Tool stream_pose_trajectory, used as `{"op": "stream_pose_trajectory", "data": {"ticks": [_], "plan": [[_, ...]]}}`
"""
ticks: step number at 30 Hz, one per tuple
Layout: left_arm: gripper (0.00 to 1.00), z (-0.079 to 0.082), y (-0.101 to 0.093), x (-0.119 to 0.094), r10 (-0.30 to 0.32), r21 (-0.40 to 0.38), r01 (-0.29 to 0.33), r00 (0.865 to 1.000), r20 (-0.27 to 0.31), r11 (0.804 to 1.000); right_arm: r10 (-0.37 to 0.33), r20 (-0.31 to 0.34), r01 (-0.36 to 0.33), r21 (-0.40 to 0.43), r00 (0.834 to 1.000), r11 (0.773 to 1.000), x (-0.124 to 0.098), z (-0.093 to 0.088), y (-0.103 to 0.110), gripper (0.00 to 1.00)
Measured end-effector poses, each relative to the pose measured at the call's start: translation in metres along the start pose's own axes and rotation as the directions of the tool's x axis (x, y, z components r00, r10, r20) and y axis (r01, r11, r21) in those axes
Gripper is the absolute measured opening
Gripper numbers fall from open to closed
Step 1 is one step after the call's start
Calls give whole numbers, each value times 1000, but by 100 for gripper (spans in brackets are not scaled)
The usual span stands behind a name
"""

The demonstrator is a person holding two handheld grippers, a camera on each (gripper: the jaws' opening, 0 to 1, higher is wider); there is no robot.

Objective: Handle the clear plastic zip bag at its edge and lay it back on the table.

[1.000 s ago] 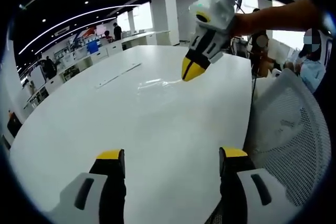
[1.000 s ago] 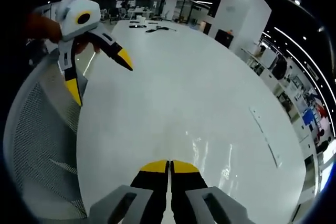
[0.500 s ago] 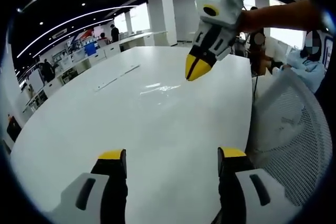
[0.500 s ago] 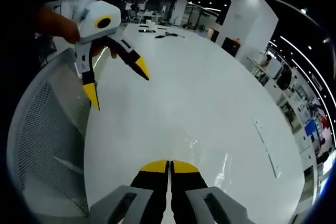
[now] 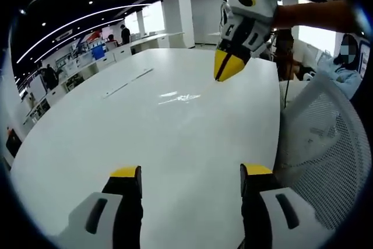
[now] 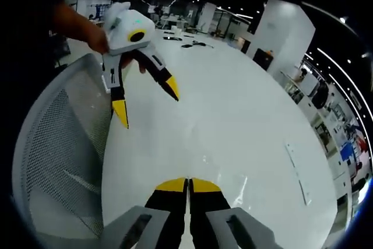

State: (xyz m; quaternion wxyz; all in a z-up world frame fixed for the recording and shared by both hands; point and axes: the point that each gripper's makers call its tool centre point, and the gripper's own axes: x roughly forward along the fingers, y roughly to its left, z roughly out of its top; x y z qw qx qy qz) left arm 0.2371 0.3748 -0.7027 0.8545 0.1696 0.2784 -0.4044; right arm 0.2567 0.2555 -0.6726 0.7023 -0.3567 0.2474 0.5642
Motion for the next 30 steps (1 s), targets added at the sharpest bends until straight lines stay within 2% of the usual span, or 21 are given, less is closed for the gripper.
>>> {"op": "stream_pose_trajectory", "data": {"ticks": [10,13,19,26,30], "plan": [[63,3,2,5,-13,42,14,1000,-6,999,37,32,-36,-35,999,999,-6,5,14,0],[61,1,2,6,-17,54,18,1000,-14,998,49,55,-46,-65,997,997,-7,7,17,0],[56,-4,3,13,-30,73,32,999,-18,997,70,58,-65,-76,996,995,-9,6,24,0],[48,2,1,19,-47,147,51,999,-27,988,80,77,-73,-83,994,994,-14,9,30,0],[41,4,3,25,-57,209,64,998,-37,976,80,86,-73,-83,993,994,-16,11,31,0]]}}
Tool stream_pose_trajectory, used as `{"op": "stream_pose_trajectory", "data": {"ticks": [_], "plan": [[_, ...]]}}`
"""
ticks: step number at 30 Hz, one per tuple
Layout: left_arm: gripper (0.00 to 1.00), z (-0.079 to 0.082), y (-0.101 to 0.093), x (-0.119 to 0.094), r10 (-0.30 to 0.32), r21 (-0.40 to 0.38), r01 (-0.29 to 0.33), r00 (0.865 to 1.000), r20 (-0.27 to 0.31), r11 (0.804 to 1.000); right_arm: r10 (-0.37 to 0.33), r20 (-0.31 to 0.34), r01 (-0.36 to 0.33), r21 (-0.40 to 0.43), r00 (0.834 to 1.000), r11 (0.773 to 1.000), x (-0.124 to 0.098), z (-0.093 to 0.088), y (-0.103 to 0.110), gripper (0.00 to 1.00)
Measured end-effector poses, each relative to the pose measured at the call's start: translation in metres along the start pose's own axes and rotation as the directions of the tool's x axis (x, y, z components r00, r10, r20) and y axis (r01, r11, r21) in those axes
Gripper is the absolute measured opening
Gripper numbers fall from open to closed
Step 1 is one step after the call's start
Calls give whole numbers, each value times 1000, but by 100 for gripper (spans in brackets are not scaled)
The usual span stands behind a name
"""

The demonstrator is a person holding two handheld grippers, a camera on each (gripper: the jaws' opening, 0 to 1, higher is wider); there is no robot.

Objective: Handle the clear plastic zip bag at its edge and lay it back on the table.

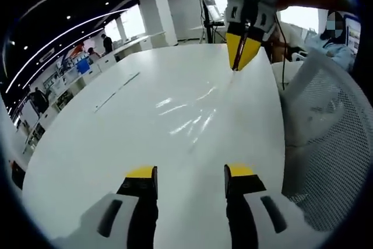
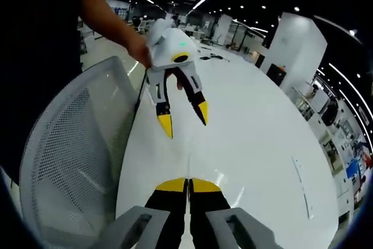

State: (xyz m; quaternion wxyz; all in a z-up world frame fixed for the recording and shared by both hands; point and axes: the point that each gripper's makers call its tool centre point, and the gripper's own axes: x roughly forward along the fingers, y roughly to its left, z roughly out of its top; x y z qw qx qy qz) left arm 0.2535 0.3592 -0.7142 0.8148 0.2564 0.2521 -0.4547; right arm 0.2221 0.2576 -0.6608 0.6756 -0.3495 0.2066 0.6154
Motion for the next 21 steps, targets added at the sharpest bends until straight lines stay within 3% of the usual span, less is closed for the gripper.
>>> {"op": "stream_pose_trajectory", "data": {"ticks": [5,18,21], "plan": [[34,1,-2,5,-18,33,18,1000,-6,999,-4,8,4,-2,1000,1000,-2,1,1,0],[2,-6,-5,14,-66,169,70,997,-30,983,-2,14,2,-8,1000,1000,-3,1,5,0],[1,-8,-5,16,-72,175,77,997,-36,981,-3,15,4,-9,1000,1000,-3,0,4,0]]}}
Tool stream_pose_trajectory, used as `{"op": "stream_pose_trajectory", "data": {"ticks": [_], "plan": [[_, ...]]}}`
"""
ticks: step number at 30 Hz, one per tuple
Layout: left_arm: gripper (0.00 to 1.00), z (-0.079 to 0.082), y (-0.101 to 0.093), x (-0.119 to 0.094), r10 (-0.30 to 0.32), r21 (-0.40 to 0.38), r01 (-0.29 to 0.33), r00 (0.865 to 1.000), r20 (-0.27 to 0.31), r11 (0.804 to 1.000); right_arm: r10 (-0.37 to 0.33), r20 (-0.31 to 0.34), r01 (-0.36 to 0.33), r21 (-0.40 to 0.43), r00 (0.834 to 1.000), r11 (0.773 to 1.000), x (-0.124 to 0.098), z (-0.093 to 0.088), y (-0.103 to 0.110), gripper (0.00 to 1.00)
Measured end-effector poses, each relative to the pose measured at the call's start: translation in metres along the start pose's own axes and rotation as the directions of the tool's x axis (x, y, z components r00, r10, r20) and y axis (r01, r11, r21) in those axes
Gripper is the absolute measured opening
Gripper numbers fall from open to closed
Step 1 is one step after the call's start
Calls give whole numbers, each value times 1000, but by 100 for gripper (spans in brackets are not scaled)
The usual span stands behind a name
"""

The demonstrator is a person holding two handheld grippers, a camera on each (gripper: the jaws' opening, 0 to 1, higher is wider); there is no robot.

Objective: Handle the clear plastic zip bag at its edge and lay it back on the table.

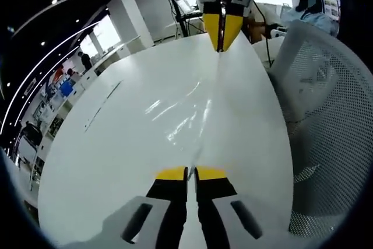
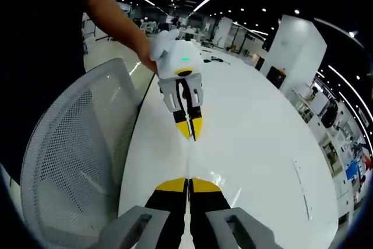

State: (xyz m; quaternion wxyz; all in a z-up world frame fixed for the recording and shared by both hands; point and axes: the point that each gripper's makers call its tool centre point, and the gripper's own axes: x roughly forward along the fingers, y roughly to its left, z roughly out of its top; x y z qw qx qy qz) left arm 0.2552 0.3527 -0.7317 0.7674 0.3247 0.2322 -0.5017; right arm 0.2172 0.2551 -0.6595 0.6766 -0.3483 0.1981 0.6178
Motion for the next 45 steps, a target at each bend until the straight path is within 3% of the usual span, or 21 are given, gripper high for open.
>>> {"op": "stream_pose_trajectory", "data": {"ticks": [12,22,29,35,45], "plan": [[0,8,-1,-13,-22,24,21,999,36,999,-10,-61,8,-34,998,999,1,-14,-3,0],[0,28,3,-28,-15,70,11,999,50,997,-48,-153,36,-77,987,996,7,-33,-9,0],[0,36,1,-34,-19,97,14,998,54,995,-33,-175,27,-35,984,999,9,-40,-7,0],[0,37,-5,-34,-37,98,32,998,53,995,9,-149,-6,21,989,1000,11,-37,2,0],[0,42,-14,-36,-58,100,51,996,67,994,28,-94,-24,46,995,999,23,-15,3,5]]}}
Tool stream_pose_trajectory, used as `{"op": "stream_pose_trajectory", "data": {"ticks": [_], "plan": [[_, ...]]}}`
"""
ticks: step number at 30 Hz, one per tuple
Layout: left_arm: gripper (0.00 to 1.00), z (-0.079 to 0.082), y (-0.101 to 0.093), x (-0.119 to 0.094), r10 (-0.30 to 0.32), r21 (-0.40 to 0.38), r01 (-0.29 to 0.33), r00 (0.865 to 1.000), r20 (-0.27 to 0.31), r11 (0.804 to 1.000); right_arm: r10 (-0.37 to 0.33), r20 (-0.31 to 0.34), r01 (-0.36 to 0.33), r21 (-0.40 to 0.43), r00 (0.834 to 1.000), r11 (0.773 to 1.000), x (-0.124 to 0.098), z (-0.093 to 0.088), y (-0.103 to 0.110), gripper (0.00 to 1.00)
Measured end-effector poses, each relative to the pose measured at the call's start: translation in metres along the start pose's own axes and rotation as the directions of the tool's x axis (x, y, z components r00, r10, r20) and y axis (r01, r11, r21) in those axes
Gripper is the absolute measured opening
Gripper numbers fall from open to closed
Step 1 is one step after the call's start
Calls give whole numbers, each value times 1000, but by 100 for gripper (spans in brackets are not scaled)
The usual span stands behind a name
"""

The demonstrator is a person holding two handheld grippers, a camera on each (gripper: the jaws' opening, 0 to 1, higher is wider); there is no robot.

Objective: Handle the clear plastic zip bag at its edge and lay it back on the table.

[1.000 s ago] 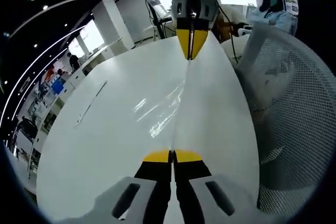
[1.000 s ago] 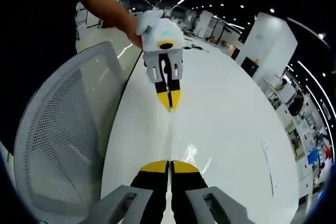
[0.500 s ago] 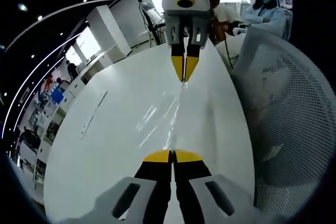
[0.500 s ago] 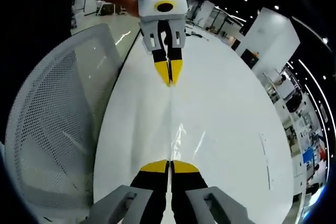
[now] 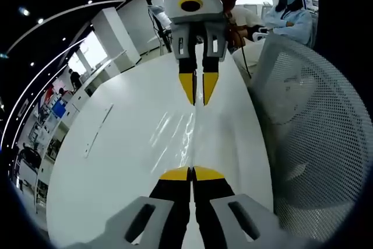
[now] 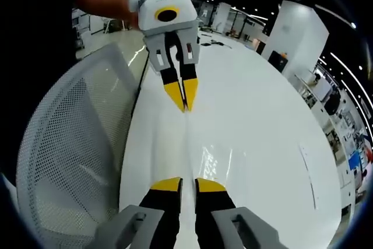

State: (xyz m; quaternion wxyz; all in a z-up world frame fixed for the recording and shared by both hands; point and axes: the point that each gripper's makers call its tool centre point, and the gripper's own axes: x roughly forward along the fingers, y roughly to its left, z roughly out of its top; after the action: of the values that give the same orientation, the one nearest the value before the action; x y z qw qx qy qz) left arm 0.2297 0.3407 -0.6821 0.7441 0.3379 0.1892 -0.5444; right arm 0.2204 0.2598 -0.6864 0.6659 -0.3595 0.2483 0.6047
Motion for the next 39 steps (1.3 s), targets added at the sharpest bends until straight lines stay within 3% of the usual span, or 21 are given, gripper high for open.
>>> {"op": "stream_pose_trajectory", "data": {"ticks": [23,39], "plan": [[0,19,-10,6,-33,30,32,999,27,999,48,80,-47,-14,996,999,29,48,7,7],[0,17,-11,7,-43,73,41,999,20,996,62,63,-62,-1,996,998,32,51,9,0]]}}
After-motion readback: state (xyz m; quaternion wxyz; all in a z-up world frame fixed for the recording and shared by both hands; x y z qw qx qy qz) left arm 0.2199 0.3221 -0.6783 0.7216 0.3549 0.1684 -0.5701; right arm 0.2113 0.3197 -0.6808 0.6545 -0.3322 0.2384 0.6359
